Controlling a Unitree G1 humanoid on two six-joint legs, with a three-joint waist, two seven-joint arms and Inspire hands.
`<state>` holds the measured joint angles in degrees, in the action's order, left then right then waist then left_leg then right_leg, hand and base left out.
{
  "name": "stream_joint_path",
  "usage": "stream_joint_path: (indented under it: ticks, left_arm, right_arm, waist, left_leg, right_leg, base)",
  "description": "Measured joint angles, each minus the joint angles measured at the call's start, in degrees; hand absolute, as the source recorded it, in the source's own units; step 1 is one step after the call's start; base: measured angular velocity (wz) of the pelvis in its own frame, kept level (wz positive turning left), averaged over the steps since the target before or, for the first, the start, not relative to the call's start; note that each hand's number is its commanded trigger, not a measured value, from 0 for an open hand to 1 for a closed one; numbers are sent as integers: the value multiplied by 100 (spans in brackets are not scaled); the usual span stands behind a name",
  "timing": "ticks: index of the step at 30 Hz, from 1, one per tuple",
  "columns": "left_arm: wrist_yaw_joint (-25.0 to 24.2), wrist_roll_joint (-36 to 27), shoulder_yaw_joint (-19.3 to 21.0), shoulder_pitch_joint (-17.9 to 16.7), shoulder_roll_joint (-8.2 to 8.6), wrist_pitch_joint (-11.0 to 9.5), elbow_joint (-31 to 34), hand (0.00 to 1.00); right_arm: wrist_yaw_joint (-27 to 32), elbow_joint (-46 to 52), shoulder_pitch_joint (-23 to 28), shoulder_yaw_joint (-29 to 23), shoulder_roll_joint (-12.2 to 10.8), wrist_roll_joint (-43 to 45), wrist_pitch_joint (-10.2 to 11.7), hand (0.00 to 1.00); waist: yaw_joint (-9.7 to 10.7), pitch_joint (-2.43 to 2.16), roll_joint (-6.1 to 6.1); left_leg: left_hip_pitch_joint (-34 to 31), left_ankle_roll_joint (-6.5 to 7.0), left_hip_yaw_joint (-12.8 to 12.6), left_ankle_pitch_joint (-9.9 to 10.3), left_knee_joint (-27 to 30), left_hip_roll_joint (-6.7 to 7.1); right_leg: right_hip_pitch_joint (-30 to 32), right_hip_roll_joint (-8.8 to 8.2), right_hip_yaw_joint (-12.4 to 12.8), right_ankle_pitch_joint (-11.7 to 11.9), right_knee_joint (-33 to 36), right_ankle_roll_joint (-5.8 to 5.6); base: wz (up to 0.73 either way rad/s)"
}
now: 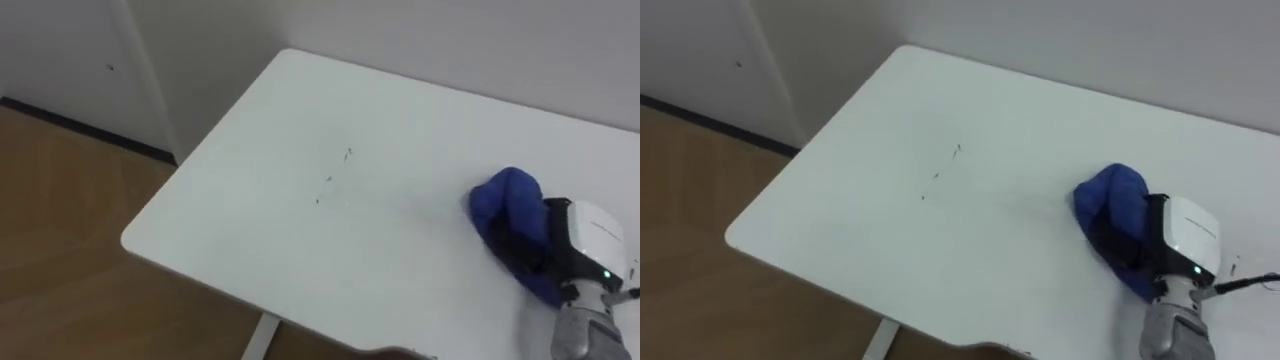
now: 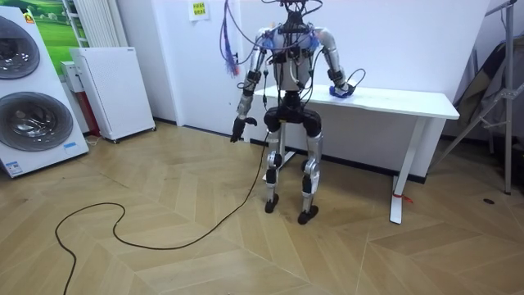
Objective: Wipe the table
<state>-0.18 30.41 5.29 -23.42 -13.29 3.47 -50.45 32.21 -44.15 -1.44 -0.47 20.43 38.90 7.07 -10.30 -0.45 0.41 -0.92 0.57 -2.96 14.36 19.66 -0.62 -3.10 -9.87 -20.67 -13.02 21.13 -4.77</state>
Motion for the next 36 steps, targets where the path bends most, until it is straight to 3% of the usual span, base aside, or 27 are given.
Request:
stream_joint_path:
  ticks: [3,4,6,7,9,12,13,14,16,17,18,19,20,21,23,24,25,26,28,29,30,31,33,34,35,36]
  left_arm:
    - [137,-199,-156,293,17,-48,-133,0]
    - [216,-309,-200,490,15,-87,-254,0]
    - [302,-344,-228,813,-11,-166,-537,0]
    - [368,-371,-231,1054,-44,-228,-732,0]
    - [374,-380,-356,1373,-108,-305,-815,0]
    - [378,-400,-367,1498,-151,-423,-688,0]
    - [374,-388,-375,1588,-194,-430,-677,0]
    - [369,-386,-378,1592,-258,-426,-678,0]
    - [343,-393,-372,1549,-419,-411,-648,0]
    - [340,-392,-364,1487,-555,-358,-509,0]
    - [340,-382,-352,1454,-614,-339,-420,0]
    - [342,-352,-301,1384,-699,-334,-305,0]
    - [346,-323,-214,1241,-663,-322,-204,0]
    - [343,-321,-193,1148,-647,-325,-135,0]
    - [291,-140,-126,792,-522,-405,-13,0]
    - [286,-105,-115,680,-487,-406,40,0]
    - [283,-98,-91,467,-415,-405,108,0]
    - [251,-94,-88,375,-358,-374,102,0]
    - [214,-94,-90,324,-300,-350,102,0]
    - [185,-90,-90,332,-282,-350,109,0]
    - [177,-90,-87,352,-282,-348,109,0]
    - [175,-87,-88,384,-275,-333,107,0]
    - [167,-96,-105,383,-161,-247,108,0]
    - [164,-97,-122,369,-134,-227,108,0]
    - [148,-115,-122,357,-96,-210,100,0]
    - [133,-116,-110,335,-80,-192,99,0]
  right_arm:
    - [-68,-35,-392,359,-118,0,-436,100]
    - [-121,-41,-566,493,-214,14,-547,100]
    - [-173,-8,-786,664,-384,189,-653,100]
    - [-240,-1,-983,797,-545,231,-715,100]
    - [-377,6,-1376,1048,-685,440,-788,100]
    - [-501,5,-1736,1290,-685,458,-779,100]
    - [-500,7,-1815,1299,-684,419,-752,100]
    - [-491,6,-1830,1294,-683,357,-702,100]
    - [-488,9,-1723,1291,-683,163,-559,100]
    - [-482,20,-1597,1276,-681,47,-425,100]
    - [-480,33,-1541,1262,-681,5,-363,100]
    - [-483,30,-1412,1252,-680,-11,-214,100]
    - [-484,18,-1285,1195,-671,41,-87,100]
    - [-481,35,-1206,1161,-669,45,-47,100]
    - [-482,261,-704,825,-554,121,13,100]
    - [-467,303,-606,739,-493,120,34,100]
    - [-447,396,-388,603,-353,119,48,100]
    - [-448,494,-221,529,-172,21,58,100]
    - [-478,557,-161,400,-14,-30,73,100]
    - [-564,642,-162,296,4,-23,30,100]
    - [-590,659,-163,272,1,-25,26,100]
    - [-674,686,-190,257,-1,-26,26,100]
    - [-933,958,-302,267,-1,51,-210,100]
    - [-968,965,-368,280,-1,70,-245,100]
    - [-1024,996,-496,322,-3,104,-325,100]
    - [-1056,1031,-531,344,-4,172,-356,100]
  waist:
    - [-226,49,110]
    - [-315,110,135]
    - [-434,101,220]
    - [-518,132,223]
    - [-718,142,221]
    - [-939,182,245]
    - [-990,191,247]
    - [-992,180,197]
    - [-922,176,105]
    - [-802,172,-6]
    - [-734,171,-47]
    - [-665,152,-113]
    - [-603,80,-38]
    - [-587,58,-34]
    - [-434,20,-67]
    - [-359,18,-70]
    - [-242,6,-77]
    - [-146,2,-77]
    - [42,43,-106]
    - [91,34,-36]
    - [110,60,-80]
    - [118,80,-73]
    - [27,71,60]
    - [-29,84,122]
    - [-168,120,210]
    - [-271,118,256]
  left_leg:
    - [-49,100,-353,272,450,-106]
    - [-72,141,-514,359,600,-158]
    - [-235,168,-711,500,836,-317]
    - [-384,158,-779,575,1030,-453]
    - [-691,134,-800,652,1353,-642]
    - [-906,-5,-707,656,1489,-872]
    - [-1018,-142,-479,624,1526,-951]
    - [-1077,-268,-134,601,1528,-975]
    - [-1081,-483,261,572,1486,-1064]
    - [-1101,-666,585,560,1465,-1107]
    - [-1114,-772,724,566,1465,-1167]
    - [-1076,-1022,897,571,1456,-1317]
    - [-996,-1237,1047,530,1380,-1555]
    - [-920,-1283,1037,475,1267,-1668]
    - [-612,-1195,788,28,782,-1895]
    - [-557,-1146,661,-128,684,-1922]
    - [-459,-1063,358,-441,498,-1959]
    - [-435,-1030,82,-760,343,-1969]
    - [-509,-985,-262,-1099,234,-1975]
    - [-578,-982,-605,-1102,334,-1944]
    - [-627,-967,-690,-1065,434,-1878]
    - [-682,-867,-695,-816,683,-1622]
    - [-622,-644,-702,-175,900,-980]
    - [-579,-589,-716,-88,901,-903]
    - [-443,-547,-725,-5,823,-811]
    - [-362,-549,-726,-4,715,-811]
  right_leg:
    - [569,-291,-84,4,1167,8]
    - [731,-350,-61,36,1397,52]
    - [967,-402,-107,135,1556,104]
    - [1135,-413,-133,181,1707,110]
    - [1445,-758,-23,149,2166,96]
    - [1572,-955,422,103,1955,76]
    - [1500,-1002,559,141,1597,15]
    - [1367,-1001,663,207,1139,-67]
    - [1026,-990,632,455,389,-116]
    - [828,-901,572,575,49,-139]
    - [750,-844,491,624,-46,-124]
    - [714,-698,220,711,-38,-289]
    - [681,-504,53,397,307,-482]
    - [689,-427,6,228,456,-483]
    - [669,-343,-127,-273,881,-331]
    - [599,-344,-195,-329,886,-297]
    - [518,-357,-288,-396,873,-241]
    - [495,-368,-362,-450,859,-190]
    - [451,-366,-533,-511,838,-105]
    - [455,-356,-617,-557,833,-57]
    - [464,-356,-629,-574,831,-28]
    - [469,-358,-567,-590,825,14]
    - [523,-239,-266,-565,775,83]
    - [550,-182,-154,-545,744,109]
    - [641,-72,150,-499,735,151]
    - [700,-13,314,-475,728,171]
  base:
    - [-83]
    - [-79]
    - [-68]
    - [-46]
    - [-30]
    - [-5]
    - [40]
    - [53]
    - [85]
    - [108]
    - [101]
    - [73]
    - [51]
    - [23]
    - [29]
    - [47]
    - [38]
    - [36]
    - [47]
    - [46]
    - [28]
    - [10]
    - [-13]
    - [-60]
    - [-75]
    - [-106]
